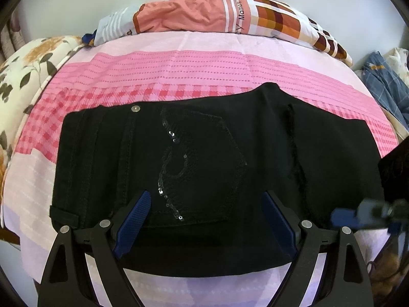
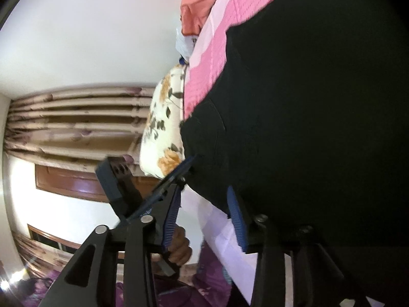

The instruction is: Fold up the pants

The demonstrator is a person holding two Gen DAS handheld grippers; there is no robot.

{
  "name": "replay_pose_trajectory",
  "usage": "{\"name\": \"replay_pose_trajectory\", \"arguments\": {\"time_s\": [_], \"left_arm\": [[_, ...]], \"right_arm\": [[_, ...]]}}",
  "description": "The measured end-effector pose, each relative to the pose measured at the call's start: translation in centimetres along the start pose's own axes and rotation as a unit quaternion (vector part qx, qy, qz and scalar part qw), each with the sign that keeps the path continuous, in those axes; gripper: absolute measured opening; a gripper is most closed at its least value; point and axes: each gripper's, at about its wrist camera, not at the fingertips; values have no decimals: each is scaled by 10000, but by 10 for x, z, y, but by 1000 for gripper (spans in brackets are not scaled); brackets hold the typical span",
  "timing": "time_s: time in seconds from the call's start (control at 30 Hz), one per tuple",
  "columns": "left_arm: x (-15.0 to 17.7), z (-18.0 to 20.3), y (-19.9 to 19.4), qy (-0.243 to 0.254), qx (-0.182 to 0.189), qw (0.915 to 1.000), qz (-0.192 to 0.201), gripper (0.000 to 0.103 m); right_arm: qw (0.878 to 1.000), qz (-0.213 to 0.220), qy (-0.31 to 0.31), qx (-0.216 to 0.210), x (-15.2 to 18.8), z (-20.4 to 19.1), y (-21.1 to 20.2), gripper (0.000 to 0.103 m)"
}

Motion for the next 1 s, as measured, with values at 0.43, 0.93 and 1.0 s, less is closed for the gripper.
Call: {"name": "replay_pose_trajectory", "arguments": {"time_s": [0.43, 0.93, 1.0], "left_arm": [[-1, 8, -9, 144, -75, 9998, 81, 88], [-6, -4, -3, -113, -83, 9999, 97, 88], [-7, -8, -2, -178, -74, 9998, 101, 88]], "right_arm": [[9776, 1881, 65, 942, -38, 25, -176, 42], [9718, 1740, 738, 1413, -60, 69, -183, 0], [9705, 1740, 723, 1506, -60, 66, -183, 0]]}}
Point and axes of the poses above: each gripper's, at about its wrist camera, not at the fingertips, and y roughly the way its jaws point, z to its right, x to its underside, and after that the axes turned 10 degrees about -z, right-handed
